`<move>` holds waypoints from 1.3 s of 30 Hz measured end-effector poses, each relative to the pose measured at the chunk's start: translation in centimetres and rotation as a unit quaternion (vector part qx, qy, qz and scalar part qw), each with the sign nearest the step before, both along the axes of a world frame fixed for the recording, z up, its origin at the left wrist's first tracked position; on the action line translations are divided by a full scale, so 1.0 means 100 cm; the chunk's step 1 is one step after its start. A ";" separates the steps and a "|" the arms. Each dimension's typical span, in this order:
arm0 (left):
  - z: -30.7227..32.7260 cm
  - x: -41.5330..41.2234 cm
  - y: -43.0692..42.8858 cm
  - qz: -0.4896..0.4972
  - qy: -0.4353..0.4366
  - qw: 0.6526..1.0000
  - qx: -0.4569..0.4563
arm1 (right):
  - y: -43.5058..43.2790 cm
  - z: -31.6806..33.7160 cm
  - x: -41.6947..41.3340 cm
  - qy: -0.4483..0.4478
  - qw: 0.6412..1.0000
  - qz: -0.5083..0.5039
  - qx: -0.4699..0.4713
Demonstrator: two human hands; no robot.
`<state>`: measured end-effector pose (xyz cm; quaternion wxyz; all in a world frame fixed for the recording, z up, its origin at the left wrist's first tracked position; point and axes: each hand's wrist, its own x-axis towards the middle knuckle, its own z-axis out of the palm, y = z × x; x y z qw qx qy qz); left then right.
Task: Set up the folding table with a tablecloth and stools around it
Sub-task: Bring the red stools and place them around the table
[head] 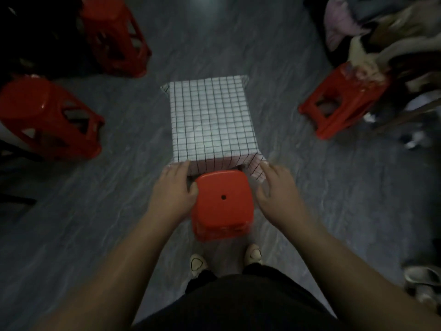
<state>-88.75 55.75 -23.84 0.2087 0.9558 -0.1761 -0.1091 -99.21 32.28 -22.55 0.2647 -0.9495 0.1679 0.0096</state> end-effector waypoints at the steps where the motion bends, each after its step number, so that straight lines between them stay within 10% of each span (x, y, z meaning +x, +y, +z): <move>1: 0.004 -0.003 -0.008 -0.021 -0.004 1.000 0.006 | -0.005 0.003 -0.005 0.003 1.000 -0.006 -0.014; 24: 0.046 -0.149 -0.532 -0.285 -0.045 0.957 0.034 | -0.429 0.052 -0.218 -0.022 0.972 -0.229 -0.048; 39: 0.038 -0.080 -0.745 -0.309 -0.048 0.949 0.031 | -0.628 0.052 -0.152 0.000 0.968 -0.250 -0.036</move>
